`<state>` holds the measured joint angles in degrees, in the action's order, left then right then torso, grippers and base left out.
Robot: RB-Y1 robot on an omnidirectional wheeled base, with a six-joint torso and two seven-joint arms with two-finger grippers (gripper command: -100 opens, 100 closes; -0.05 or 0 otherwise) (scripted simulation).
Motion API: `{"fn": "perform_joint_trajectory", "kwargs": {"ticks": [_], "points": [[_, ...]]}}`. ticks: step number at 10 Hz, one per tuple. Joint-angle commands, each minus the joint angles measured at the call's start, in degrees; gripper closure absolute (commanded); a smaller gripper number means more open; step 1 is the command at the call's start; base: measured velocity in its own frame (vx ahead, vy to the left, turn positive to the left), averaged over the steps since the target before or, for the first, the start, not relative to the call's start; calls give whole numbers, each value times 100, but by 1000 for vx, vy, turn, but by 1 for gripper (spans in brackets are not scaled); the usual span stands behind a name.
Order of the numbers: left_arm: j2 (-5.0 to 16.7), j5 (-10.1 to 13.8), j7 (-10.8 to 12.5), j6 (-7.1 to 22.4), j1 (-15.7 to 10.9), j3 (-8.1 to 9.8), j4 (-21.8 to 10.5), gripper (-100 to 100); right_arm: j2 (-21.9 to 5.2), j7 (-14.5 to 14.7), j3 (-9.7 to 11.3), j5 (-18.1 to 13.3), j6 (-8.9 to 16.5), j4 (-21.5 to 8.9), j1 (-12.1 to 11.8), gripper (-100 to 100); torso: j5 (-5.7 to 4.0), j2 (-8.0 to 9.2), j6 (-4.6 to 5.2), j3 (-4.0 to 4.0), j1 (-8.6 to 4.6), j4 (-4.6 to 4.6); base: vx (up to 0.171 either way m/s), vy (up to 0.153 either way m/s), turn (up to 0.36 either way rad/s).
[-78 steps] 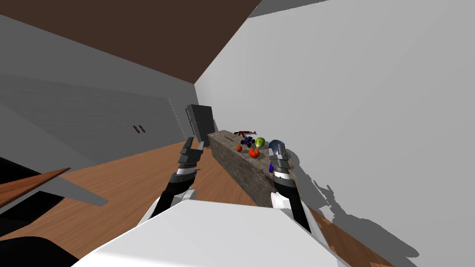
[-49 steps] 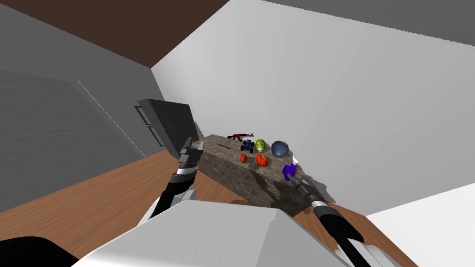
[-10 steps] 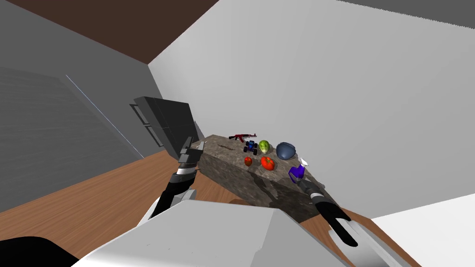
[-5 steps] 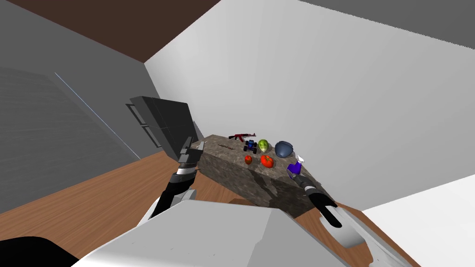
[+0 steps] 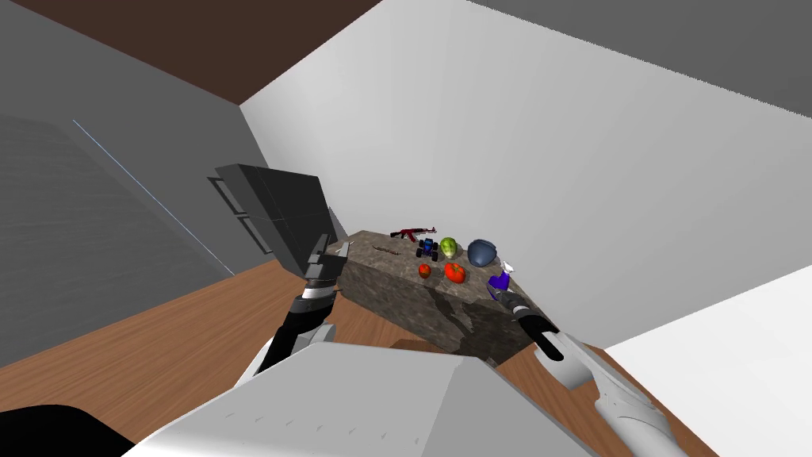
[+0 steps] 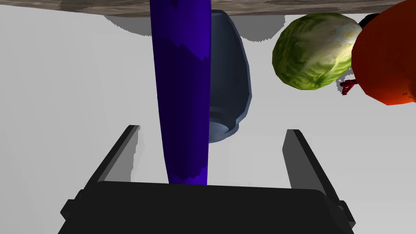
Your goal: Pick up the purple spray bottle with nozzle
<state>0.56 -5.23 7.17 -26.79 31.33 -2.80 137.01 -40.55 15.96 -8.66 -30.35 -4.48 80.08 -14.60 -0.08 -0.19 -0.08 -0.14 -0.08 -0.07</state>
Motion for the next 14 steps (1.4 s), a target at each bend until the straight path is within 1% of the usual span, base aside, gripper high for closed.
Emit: {"fn": "perform_joint_trajectory", "kwargs": {"ticks": [1, 2, 3, 4, 5, 6, 7, 8, 9, 13, 14], "points": [[0, 0, 0, 0, 0, 0, 0, 0, -94, -36, 55, 27, -27, -236, 224, -100, 0, 0, 0, 0, 0, 0, -41, 39, -43], [0, 0, 0, 0, 0, 0, 0, 0, -255, -69, 196, 56, -95, -475, 463, -100, 0, 2, -1, 2, 1, 1, -57, 45, -72], [0, 0, 0, 0, 0, 0, 0, 0, -255, -69, 196, 56, -95, -642, 617, -100, 1, 8, 1, 4, 3, 2, -48, 36, -49], [0, 0, 0, 0, 0, 0, 0, 0, -415, -103, 336, 85, -163, -847, 818, -100, 1, 7, 0, 4, 1, 2, -50, 37, -77], [0, 0, 0, 0, 0, 0, 0, 0, -415, -103, 336, 85, -163, -1028, 999, -100, 1, 8, 1, 5, 1, 2, -46, 43, -36], [0, 0, 0, 0, 0, 0, 0, 0, -575, -137, 476, 113, -231, -1225, 1194, -100, 1, 6, -1, 4, 3, 2, -60, 47, -78], [0, 0, 0, 0, 0, 0, 0, 0, -575, -137, 476, 113, -231, -1443, 1404, -100, 2, 9, 1, 6, 5, 2, -48, 34, -39], [0, 0, 0, 0, 0, 0, 0, 0, -565, -142, 480, 113, -201, -1307, 1294, -100, 1, 7, 0, 5, 1, 2, -15, 11, -1], [0, 0, 0, 0, 0, 0, 0, 0, -569, -146, 483, 115, -199, -1322, 1308, 100, -1, -1, 1, 0, -6, 0, 0, 0, 0], [0, 0, 0, 0, 0, 0, 0, 0, -569, -148, 479, 117, -199, -1319, 1309, 100, -3, -12, -1, -8, -10, -5, 0, 0, 0], [0, 0, 0, 0, 0, 0, 0, 0, -569, -147, 479, 116, -199, -1320, 1309, 0, -3, -12, -1, -8, -10, -5, 0, 0, 0]]}}
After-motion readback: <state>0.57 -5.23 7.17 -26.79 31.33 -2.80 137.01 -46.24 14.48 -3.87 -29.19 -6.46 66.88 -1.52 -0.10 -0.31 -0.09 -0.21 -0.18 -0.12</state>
